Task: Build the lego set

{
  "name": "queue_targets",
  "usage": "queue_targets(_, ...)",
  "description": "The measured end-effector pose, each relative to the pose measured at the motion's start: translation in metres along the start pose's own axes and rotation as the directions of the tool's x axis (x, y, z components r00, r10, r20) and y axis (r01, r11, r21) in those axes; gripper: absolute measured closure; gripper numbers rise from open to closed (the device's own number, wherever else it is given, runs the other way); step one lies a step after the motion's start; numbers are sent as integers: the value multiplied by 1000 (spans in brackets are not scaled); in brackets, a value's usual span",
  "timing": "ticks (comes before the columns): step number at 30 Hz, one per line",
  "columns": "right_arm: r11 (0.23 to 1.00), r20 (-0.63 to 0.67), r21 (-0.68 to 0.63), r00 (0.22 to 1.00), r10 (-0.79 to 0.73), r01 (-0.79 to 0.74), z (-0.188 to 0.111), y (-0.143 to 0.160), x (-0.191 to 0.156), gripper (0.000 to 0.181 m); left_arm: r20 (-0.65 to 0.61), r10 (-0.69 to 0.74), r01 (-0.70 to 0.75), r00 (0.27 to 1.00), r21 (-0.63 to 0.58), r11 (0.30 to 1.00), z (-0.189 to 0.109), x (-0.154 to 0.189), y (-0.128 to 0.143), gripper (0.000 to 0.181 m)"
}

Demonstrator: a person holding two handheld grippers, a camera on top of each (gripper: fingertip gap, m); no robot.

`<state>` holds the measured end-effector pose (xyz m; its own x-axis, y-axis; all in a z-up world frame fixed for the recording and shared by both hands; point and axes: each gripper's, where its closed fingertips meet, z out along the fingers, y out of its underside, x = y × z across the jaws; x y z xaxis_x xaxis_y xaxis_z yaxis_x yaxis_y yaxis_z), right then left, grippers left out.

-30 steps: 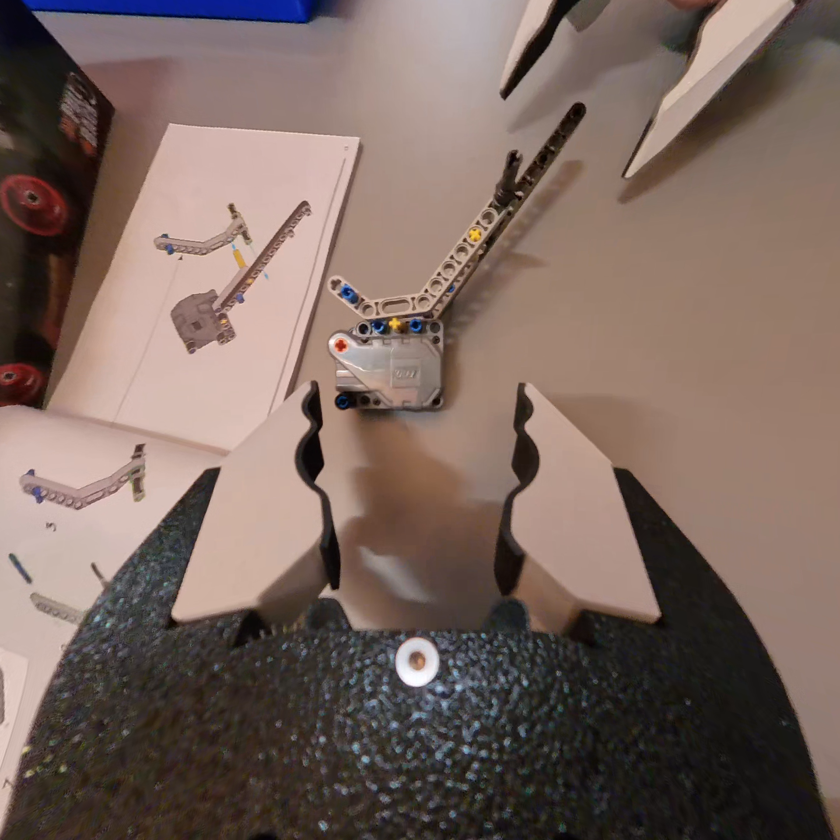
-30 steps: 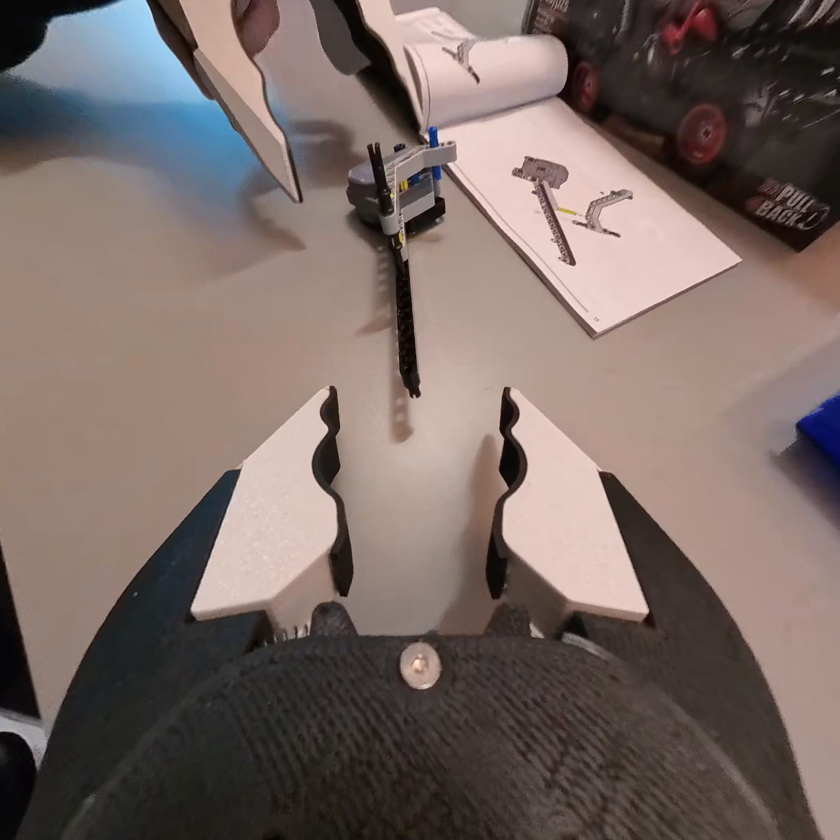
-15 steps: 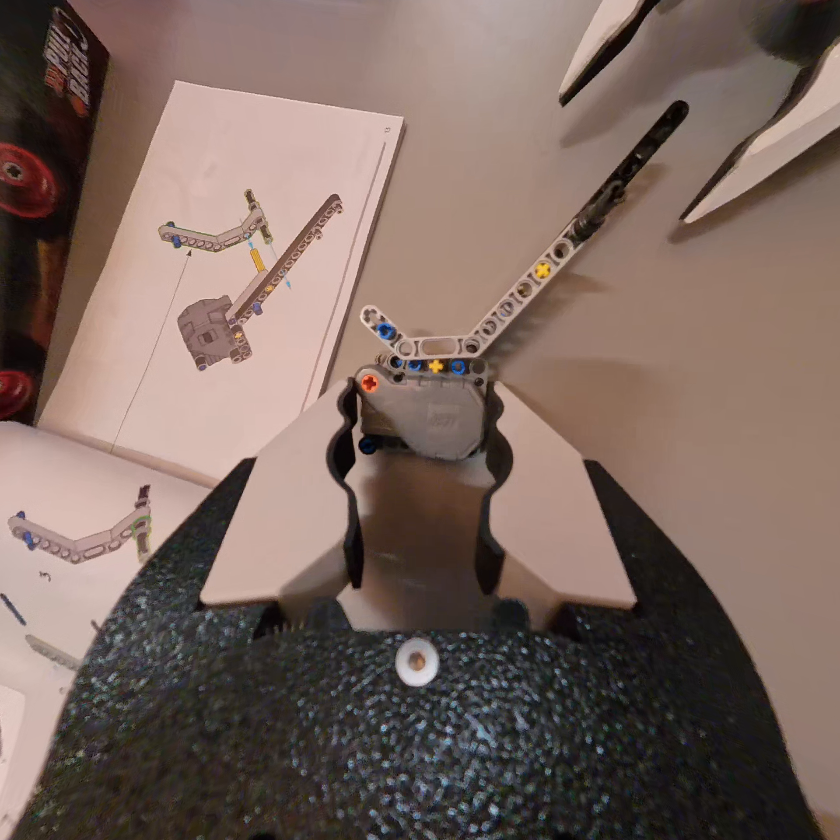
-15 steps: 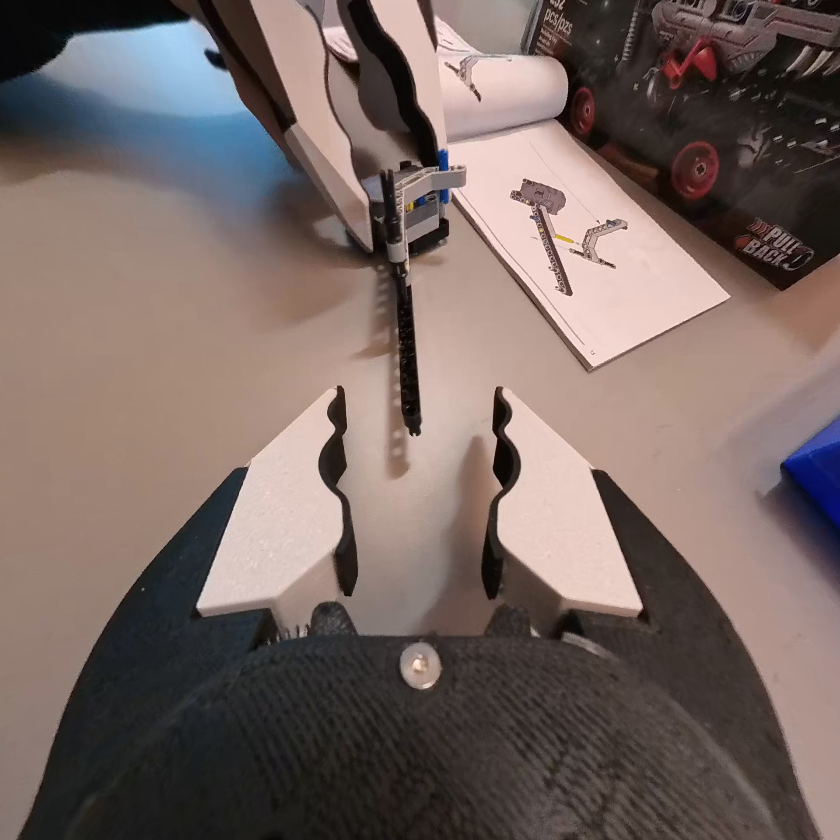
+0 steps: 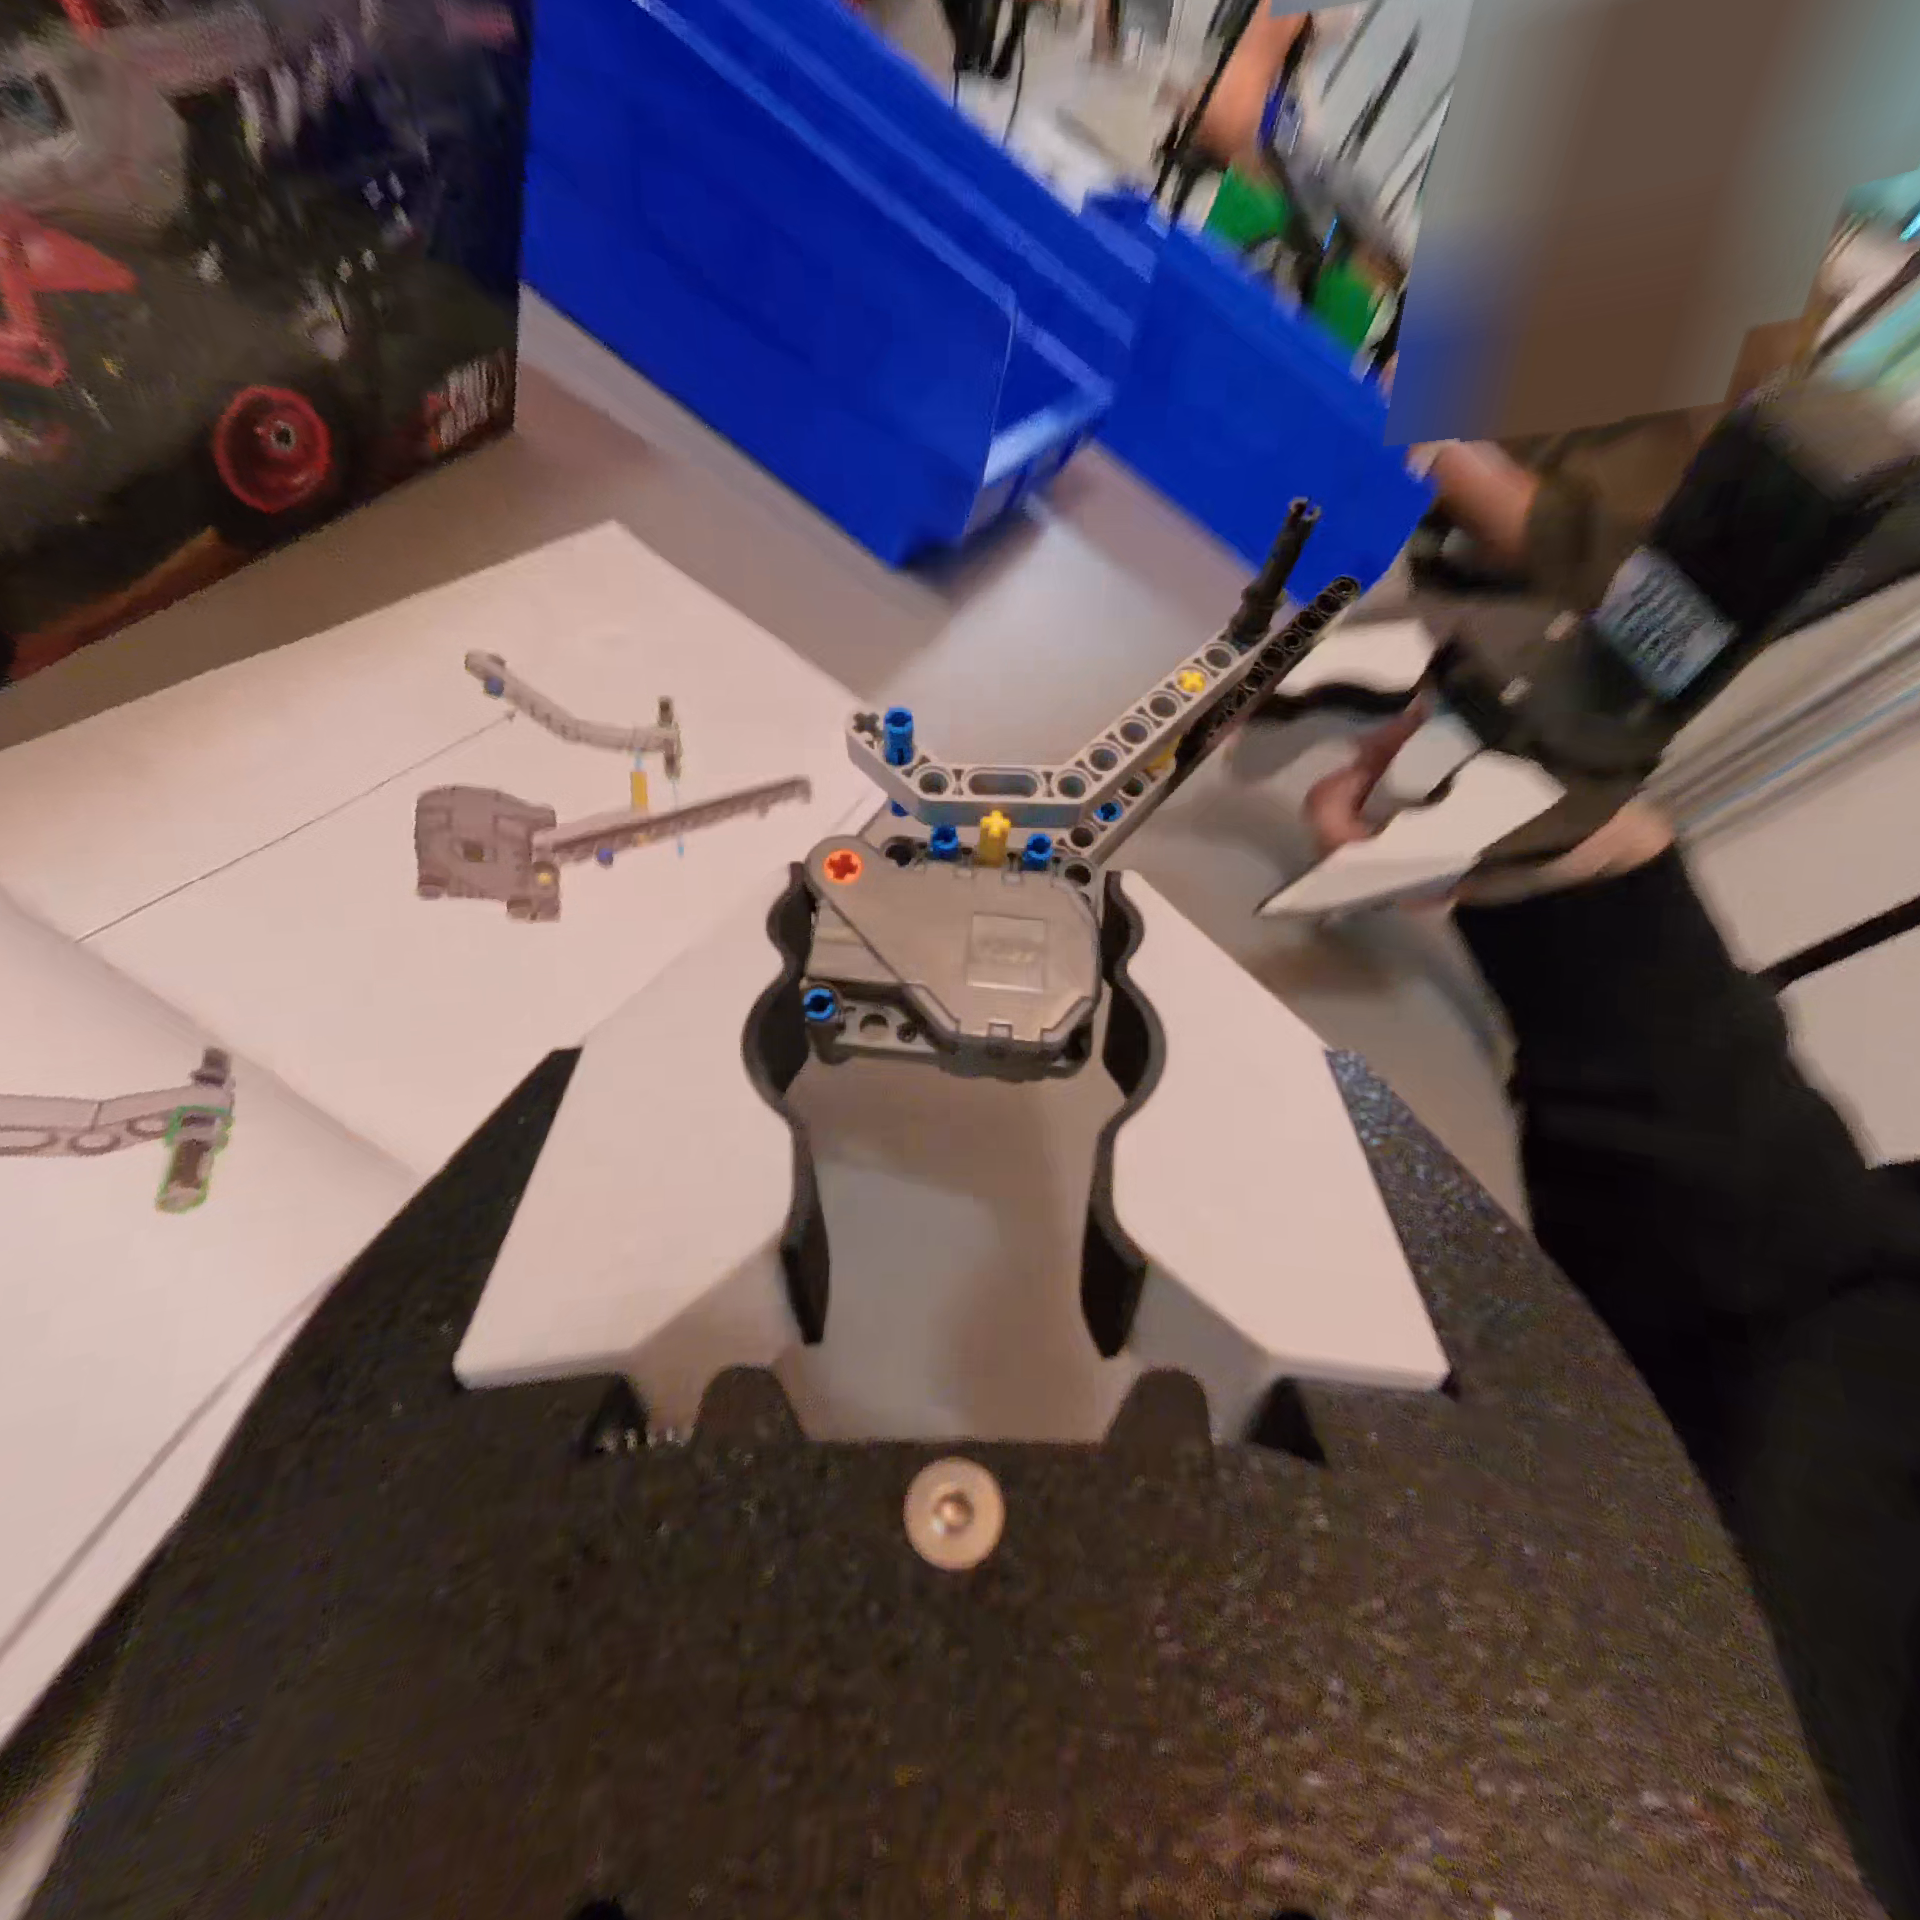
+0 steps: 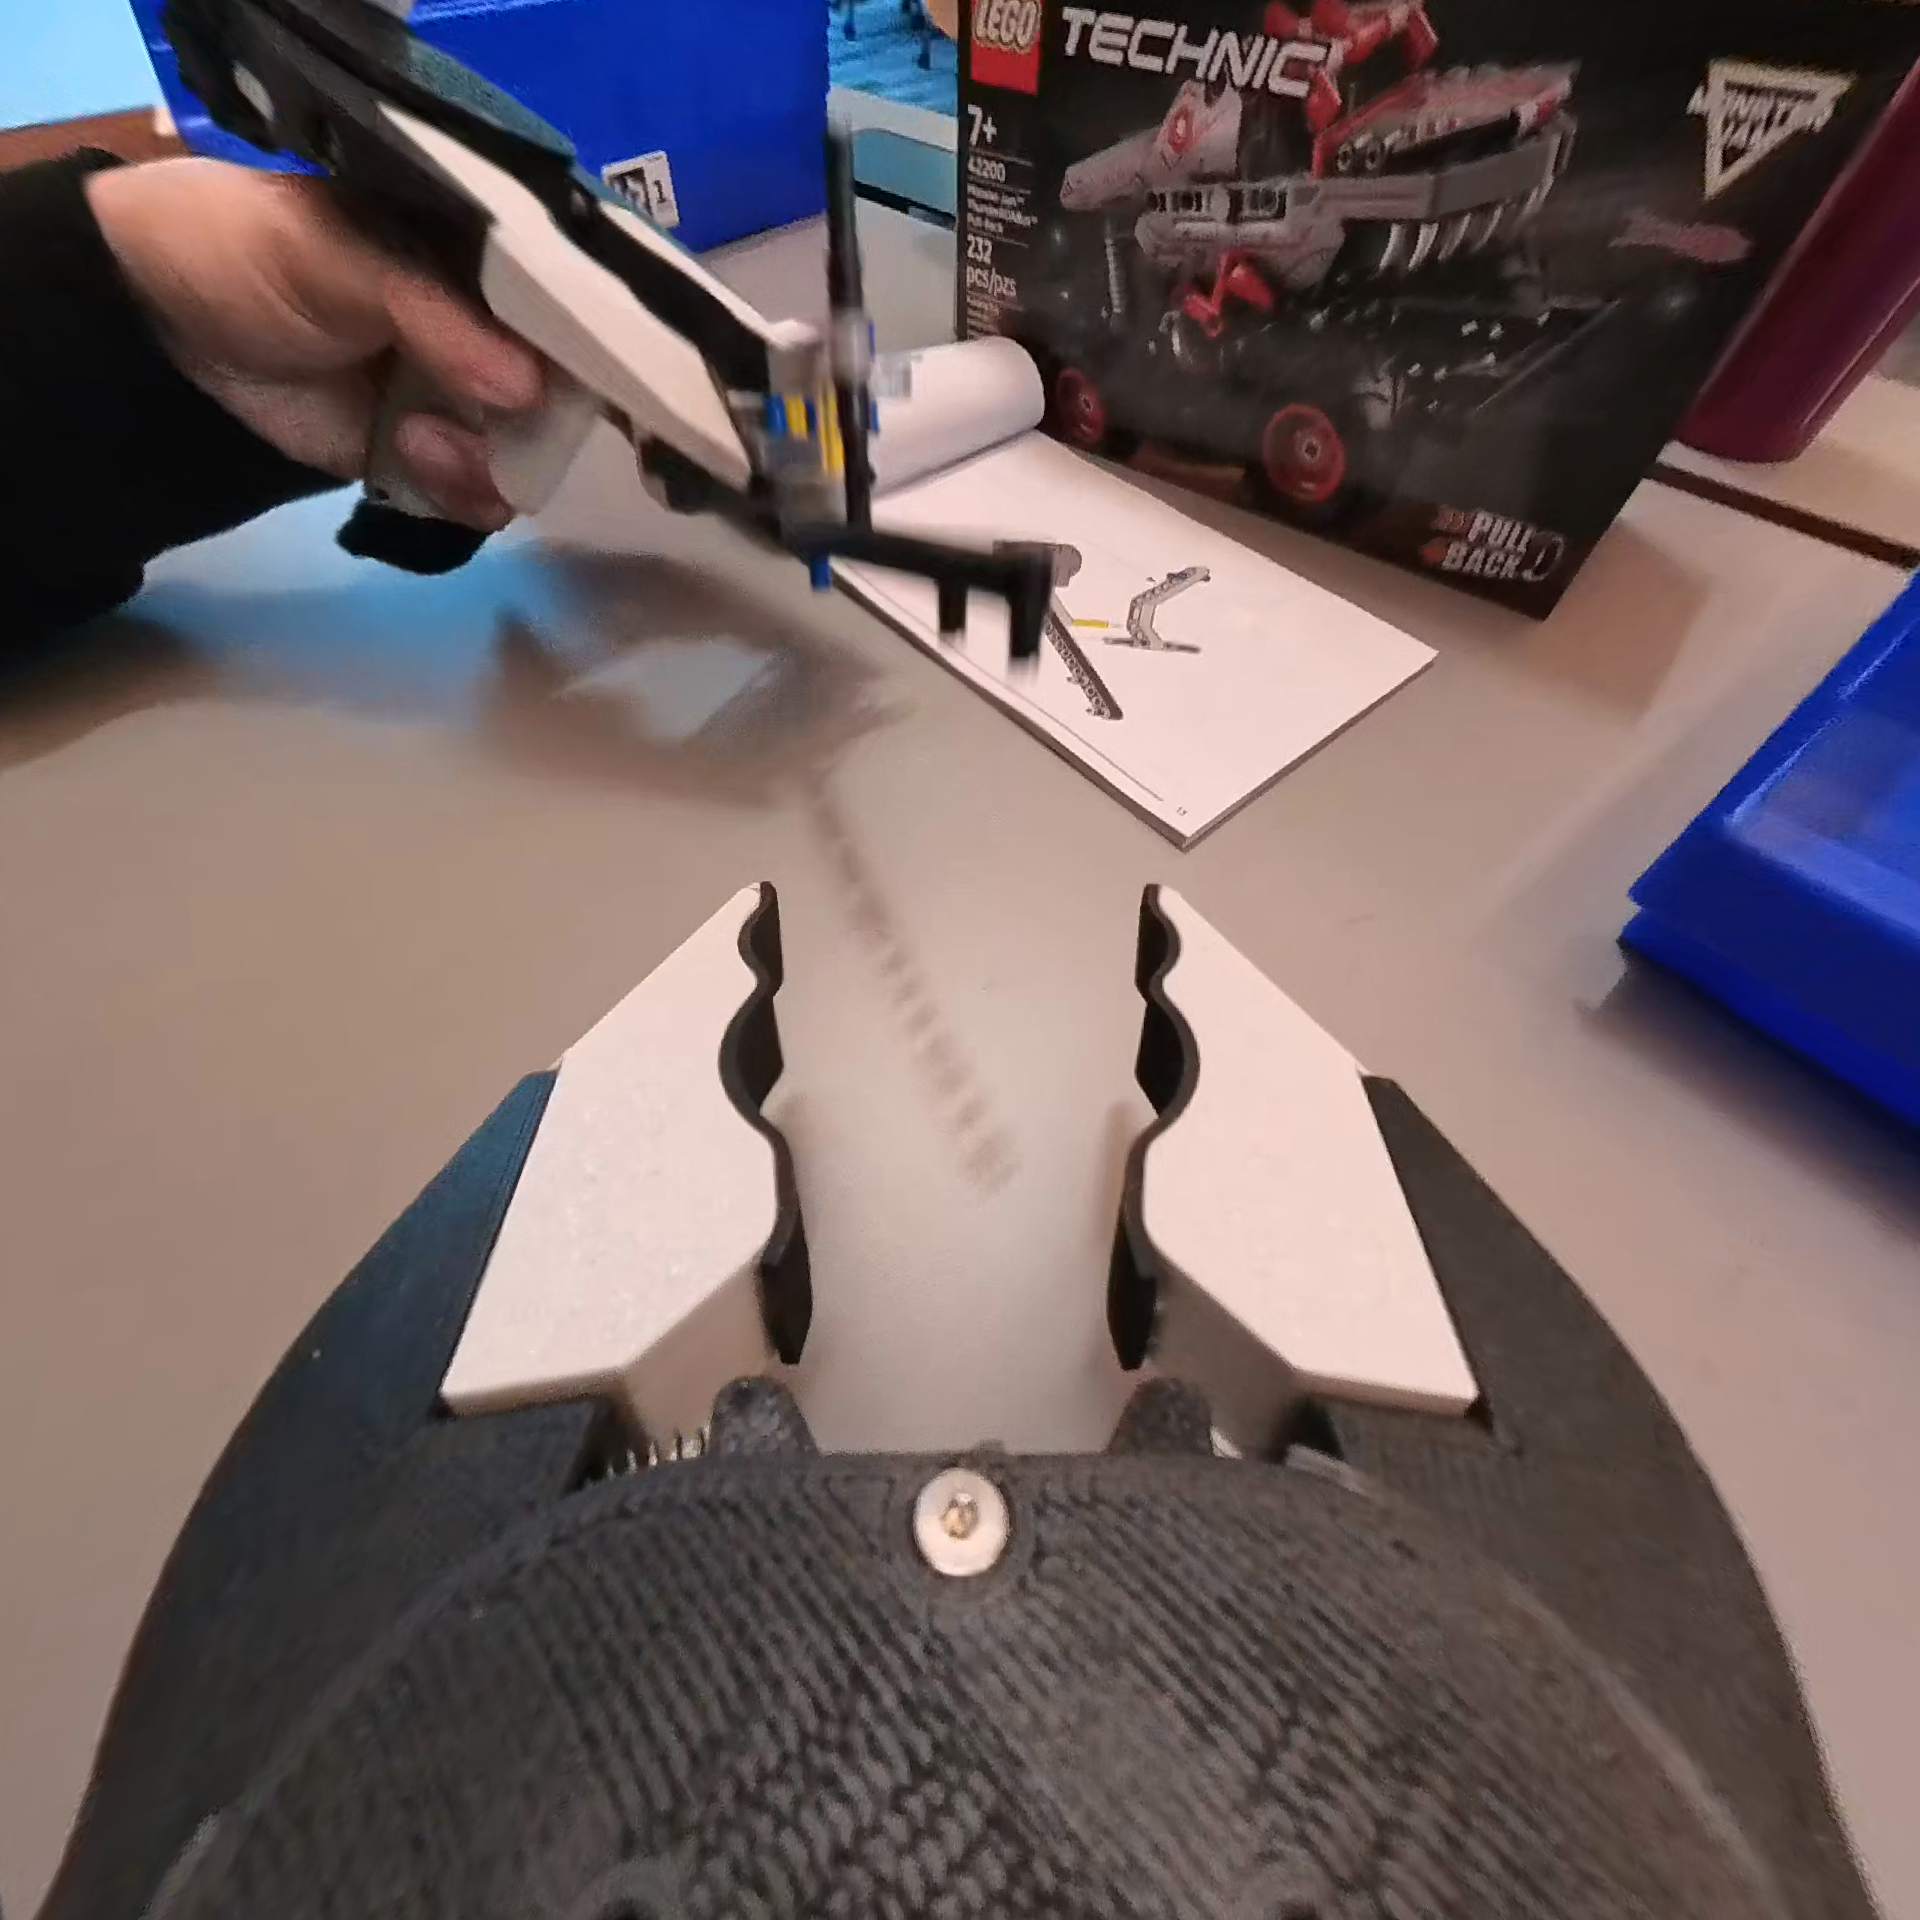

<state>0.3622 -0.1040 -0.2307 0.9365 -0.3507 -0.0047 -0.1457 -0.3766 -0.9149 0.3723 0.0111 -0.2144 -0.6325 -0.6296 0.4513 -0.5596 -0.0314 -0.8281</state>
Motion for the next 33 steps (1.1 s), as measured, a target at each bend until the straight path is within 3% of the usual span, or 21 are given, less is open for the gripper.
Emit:
queue_targets(3,997,-16,53,998,61,-60,4,-10,5,127,-84,-79,89,993,128,988,-5,12,-26,128)
queue_targets(5,972,32,205,993,112,-116,7,-37,0,132,-106,-82,100,991,172,980,-5,20,-40,128)
queue_targets(8,856,110,482,982,153,-187,1,-83,-8,137,-101,-36,55,994,191,980,-2,32,-50,127)
queue_targets(12,714,189,660,972,141,-232,-14,-110,-16,151,-136,-7,34,991,193,981,0,51,-55,127)
queue_targets(16,631,268,710,949,166,-311,-24,-113,-13,153,-168,-5,35,986,179,983,3,63,-54,128)
queue_targets(19,595,329,724,933,146,-349,-31,-114,-17,165,-191,-11,45,982,175,984,5,69,-53,128)
queue_targets(22,582,294,761,952,85,-287,-36,-115,-22,169,-203,-30,65,979,171,983,7,71,-54,127)
queue_targets(25,580,266,775,962,57,-249,-37,-117,-25,155,-224,-42,79,974,158,984,9,75,-53,127)
queue_targets(30,522,279,812,959,41,-259,-48,-123,-25,168,-233,-43,81,972,157,984,11,79,-52,128)
queue_targets(33,539,258,808,965,43,-240,-46,-120,-24,172,-237,-46,84,970,154,985,13,81,-51,127)
